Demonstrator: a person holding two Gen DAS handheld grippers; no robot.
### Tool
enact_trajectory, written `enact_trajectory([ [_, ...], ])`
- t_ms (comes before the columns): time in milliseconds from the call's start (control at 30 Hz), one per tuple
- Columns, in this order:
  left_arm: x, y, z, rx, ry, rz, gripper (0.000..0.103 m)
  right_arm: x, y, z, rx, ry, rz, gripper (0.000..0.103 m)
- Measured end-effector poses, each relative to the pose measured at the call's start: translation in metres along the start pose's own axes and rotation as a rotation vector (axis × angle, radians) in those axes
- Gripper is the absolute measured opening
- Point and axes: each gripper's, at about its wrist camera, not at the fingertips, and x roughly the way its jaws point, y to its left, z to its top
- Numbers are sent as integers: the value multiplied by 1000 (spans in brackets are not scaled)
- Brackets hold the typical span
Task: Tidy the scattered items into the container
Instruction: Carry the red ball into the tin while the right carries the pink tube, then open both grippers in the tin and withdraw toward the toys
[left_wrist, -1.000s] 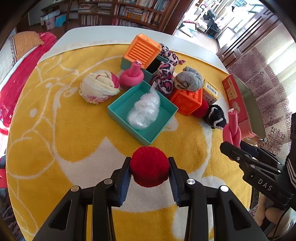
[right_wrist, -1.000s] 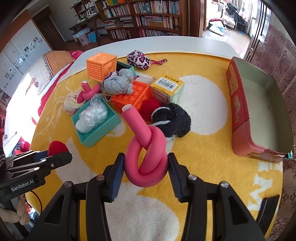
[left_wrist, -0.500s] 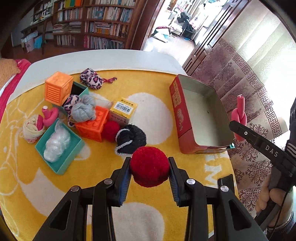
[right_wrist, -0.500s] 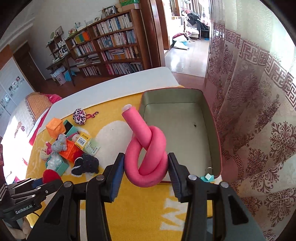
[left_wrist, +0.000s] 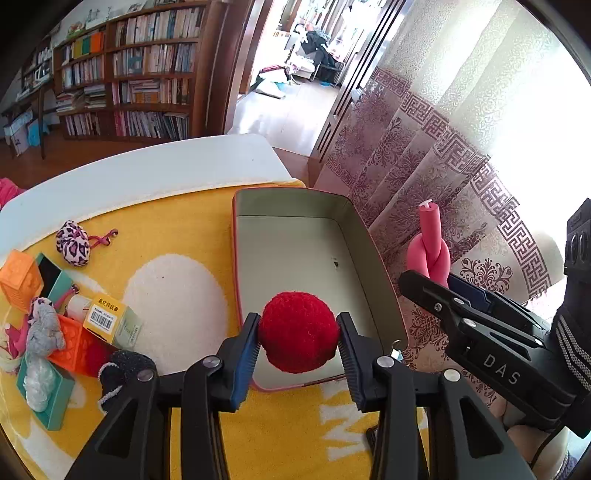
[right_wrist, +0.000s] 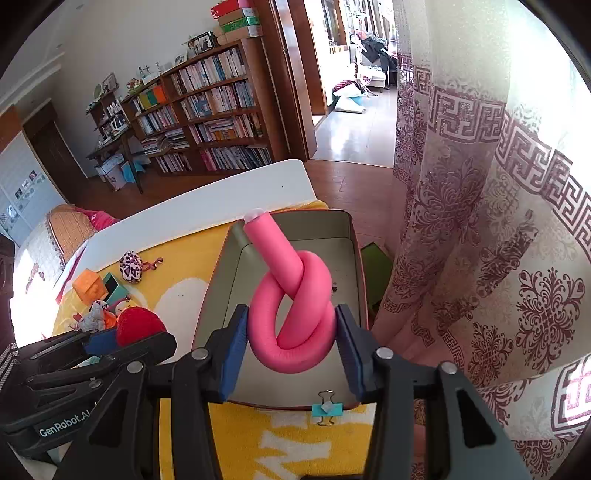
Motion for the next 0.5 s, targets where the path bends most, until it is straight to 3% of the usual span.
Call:
enact_trajectory([
  [67, 5, -1, 4, -27, 4, -8, 64, 2, -8, 2, 29, 7, 29, 54],
  [167, 5, 3, 3, -62, 4, 0, 64, 3, -15, 2, 56, 1, 32, 66],
  [500, -11, 31, -26, -117, 29, 80, 64, 9, -6, -6, 70, 25, 46, 67],
])
